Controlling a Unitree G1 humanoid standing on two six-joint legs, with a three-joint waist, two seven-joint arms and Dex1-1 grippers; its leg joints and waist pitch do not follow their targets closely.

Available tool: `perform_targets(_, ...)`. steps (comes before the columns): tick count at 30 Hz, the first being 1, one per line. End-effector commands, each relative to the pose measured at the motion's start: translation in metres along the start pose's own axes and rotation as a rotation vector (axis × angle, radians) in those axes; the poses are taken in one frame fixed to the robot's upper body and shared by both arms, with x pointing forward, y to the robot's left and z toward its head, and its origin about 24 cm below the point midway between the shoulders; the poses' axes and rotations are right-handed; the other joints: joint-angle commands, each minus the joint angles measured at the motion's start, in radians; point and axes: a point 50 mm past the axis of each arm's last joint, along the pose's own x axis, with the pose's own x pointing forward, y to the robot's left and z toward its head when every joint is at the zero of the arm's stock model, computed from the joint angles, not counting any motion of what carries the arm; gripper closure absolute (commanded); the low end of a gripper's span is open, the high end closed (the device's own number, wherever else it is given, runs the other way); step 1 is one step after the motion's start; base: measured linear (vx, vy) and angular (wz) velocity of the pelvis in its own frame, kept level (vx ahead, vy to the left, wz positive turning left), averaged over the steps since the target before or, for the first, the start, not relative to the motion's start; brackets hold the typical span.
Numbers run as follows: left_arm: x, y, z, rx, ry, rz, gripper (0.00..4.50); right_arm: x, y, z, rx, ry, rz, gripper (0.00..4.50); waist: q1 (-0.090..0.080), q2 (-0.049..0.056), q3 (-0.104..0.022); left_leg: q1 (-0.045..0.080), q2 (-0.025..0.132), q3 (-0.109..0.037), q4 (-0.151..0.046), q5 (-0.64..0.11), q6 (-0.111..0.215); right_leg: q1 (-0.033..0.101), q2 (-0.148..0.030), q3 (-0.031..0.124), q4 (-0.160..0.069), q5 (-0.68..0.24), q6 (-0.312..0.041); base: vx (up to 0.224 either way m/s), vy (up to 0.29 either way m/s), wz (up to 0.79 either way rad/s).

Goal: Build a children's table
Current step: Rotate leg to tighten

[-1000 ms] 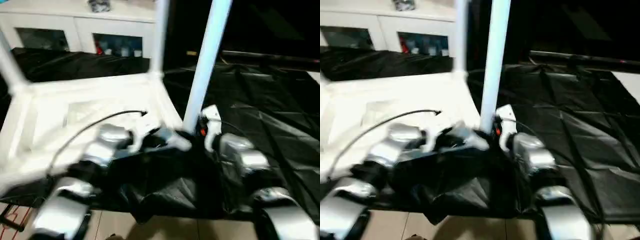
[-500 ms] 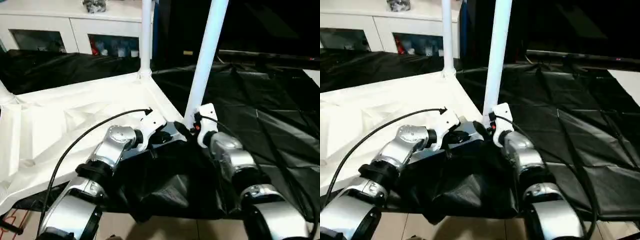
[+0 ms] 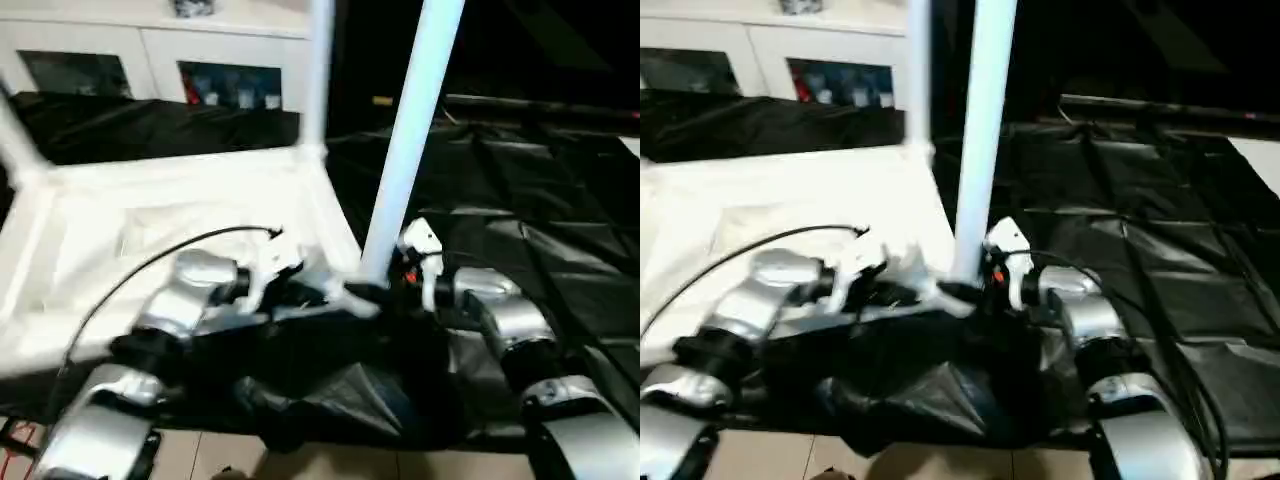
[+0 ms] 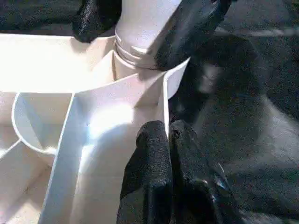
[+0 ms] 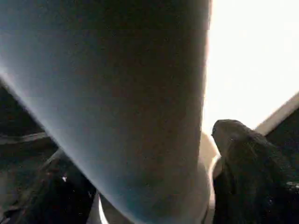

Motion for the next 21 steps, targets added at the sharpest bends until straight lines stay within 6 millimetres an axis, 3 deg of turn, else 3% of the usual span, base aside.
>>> perform_targets(1,0.012,-0.01,0.014,0.057,-0.039,-0.126,4.5,0.004,0.008,-0.005,0.03,0.027,0.085,0.68,0.002,0.003,-0.057,0.017,-0.002,0.015,-0.064,-0.297,0.031,0.049,-0.032,0.029,-0.062,-0.219,-0.236,0.0,0.0,0.0)
perform_targets(5,0.01,-0.01,0.014,0.061,-0.035,-0.133,4.5,0.002,0.01,-0.007,0.033,0.05,0.118,1.19,0.006,0.001,-0.059,0.015,-0.003,0.014,-0.064,-0.282,0.02,0.049,-0.034,0.029,-0.06,-0.222,-0.226,0.0,0.0,0.0)
perform_targets(10,0.011,-0.009,0.014,0.064,-0.029,-0.124,4.5,0.003,0.012,-0.009,0.045,0.054,0.123,1.49,0.007,0.003,-0.061,0.014,-0.004,0.014,-0.062,-0.257,0.02,0.051,-0.032,0.029,-0.056,-0.188,-0.231,0.0,0.0,0.0)
perform_targets(14,0.015,-0.001,0.014,0.061,-0.014,-0.02,4.5,0.006,0.015,-0.011,0.065,0.044,0.105,1.71,0.01,0.002,-0.06,0.016,-0.004,0.014,-0.062,-0.26,0.019,0.05,-0.032,0.029,-0.058,-0.192,-0.223,0.0,0.0,0.0)
perform_targets(18,0.022,0.009,0.02,0.037,-0.043,0.118,4.5,0.016,0.009,-0.016,0.09,0.049,-0.042,1.81,0.011,0.0,-0.055,0.02,-0.006,0.014,-0.064,-0.306,0.001,0.044,-0.035,0.03,-0.07,-0.291,-0.197,0.0,0.0,0.0)
perform_targets(21,0.029,0.013,0.025,0.034,-0.048,0.183,4.5,0.026,0.004,-0.021,0.108,0.061,-0.186,1.9,0.0,-0.001,-0.052,0.021,-0.012,0.006,-0.069,-0.352,-0.023,0.039,-0.039,0.027,-0.086,-0.434,-0.145,0.0,0.0,0.0)
